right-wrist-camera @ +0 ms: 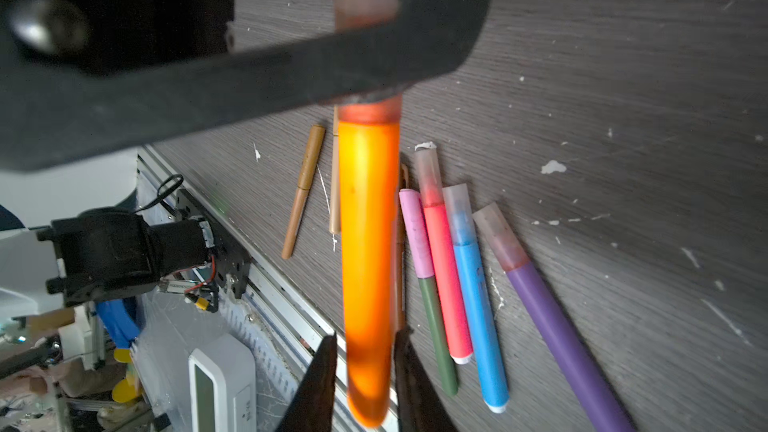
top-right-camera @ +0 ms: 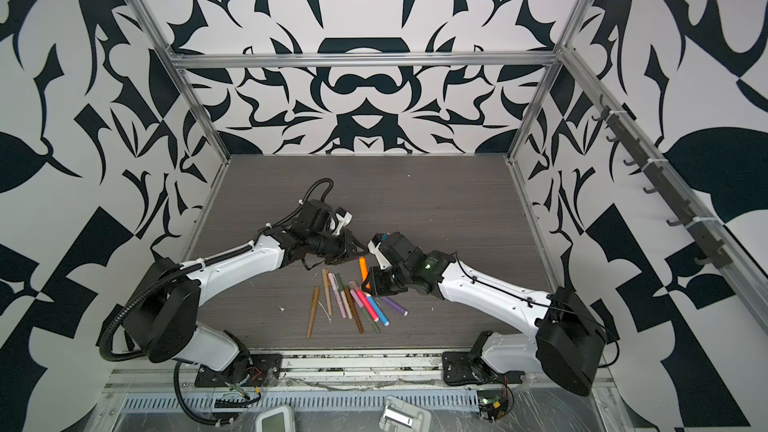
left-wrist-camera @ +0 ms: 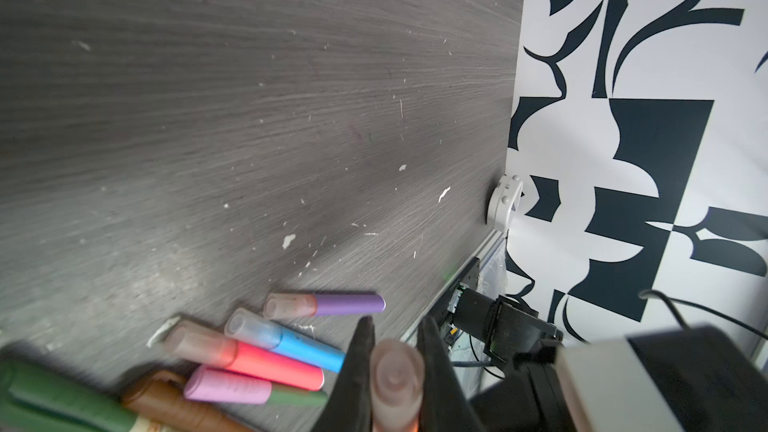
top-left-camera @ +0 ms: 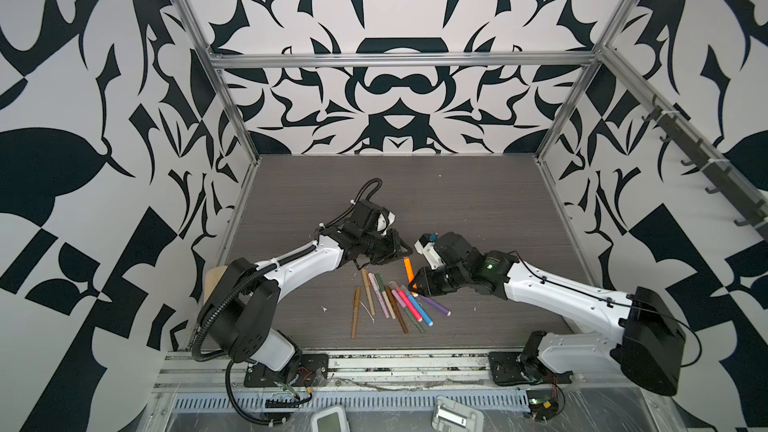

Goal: Open the pen caps
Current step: 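Lift the orange marker toward the left gripper and grip its cap with the left gripper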

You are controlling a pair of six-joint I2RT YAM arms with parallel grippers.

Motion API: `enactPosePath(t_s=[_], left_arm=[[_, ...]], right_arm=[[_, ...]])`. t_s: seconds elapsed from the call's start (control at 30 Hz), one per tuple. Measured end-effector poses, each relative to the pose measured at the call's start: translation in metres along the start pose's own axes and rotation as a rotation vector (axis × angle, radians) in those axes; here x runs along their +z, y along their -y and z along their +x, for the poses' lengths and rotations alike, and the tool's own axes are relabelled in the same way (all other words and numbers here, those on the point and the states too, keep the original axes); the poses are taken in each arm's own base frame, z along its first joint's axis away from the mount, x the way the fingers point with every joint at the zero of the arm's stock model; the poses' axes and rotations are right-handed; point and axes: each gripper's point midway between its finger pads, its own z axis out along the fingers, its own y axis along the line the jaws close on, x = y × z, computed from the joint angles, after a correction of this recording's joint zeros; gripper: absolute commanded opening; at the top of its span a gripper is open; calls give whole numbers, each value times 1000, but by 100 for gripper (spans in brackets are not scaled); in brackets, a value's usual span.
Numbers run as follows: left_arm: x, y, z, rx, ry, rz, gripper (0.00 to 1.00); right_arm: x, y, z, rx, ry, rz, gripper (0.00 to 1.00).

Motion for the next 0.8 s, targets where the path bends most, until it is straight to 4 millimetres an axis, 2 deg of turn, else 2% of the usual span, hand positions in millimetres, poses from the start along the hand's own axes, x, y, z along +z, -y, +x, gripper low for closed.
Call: enactPosePath(t_s=[0.27, 0.3, 0.37, 0.4, 0.43, 0.53, 0.6, 0.67, 0.73, 0.77, 0.8], left_arm=[[-3, 9, 4, 9, 2, 18, 0], [-3, 12, 4, 11, 4, 25, 0], [-4, 17, 5, 16, 8, 38, 0], [-5, 19, 5, 19, 9, 44, 0], [-5, 21, 5, 23, 13, 47, 0], [-5, 17, 6, 16, 13, 41, 0], [-10, 14, 0, 2, 19, 49, 0], [-20, 9, -11, -24, 12, 78, 0], [-36, 2, -29, -84, -21, 106, 0], [-41, -5, -47, -87, 11, 84, 0], [-52, -16, -81, -93, 90, 42, 0]], right_arm=[[-4, -6, -5, -7, 29, -21, 44], [-3, -6, -6, -5, 28, -21, 40], [1, -5, -6, -6, 22, -19, 22], [3, -4, -5, -2, 17, -16, 3], [4, -4, -5, -4, 12, -16, 0], [5, -5, -5, -1, 11, -17, 0], [5, -6, -5, -4, 14, -22, 0], [6, -13, -9, -24, 53, -51, 0], [7, -24, -23, -40, 142, -91, 0], [8, -27, -23, -36, 144, -103, 0], [10, -23, -10, -33, 116, -92, 0]])
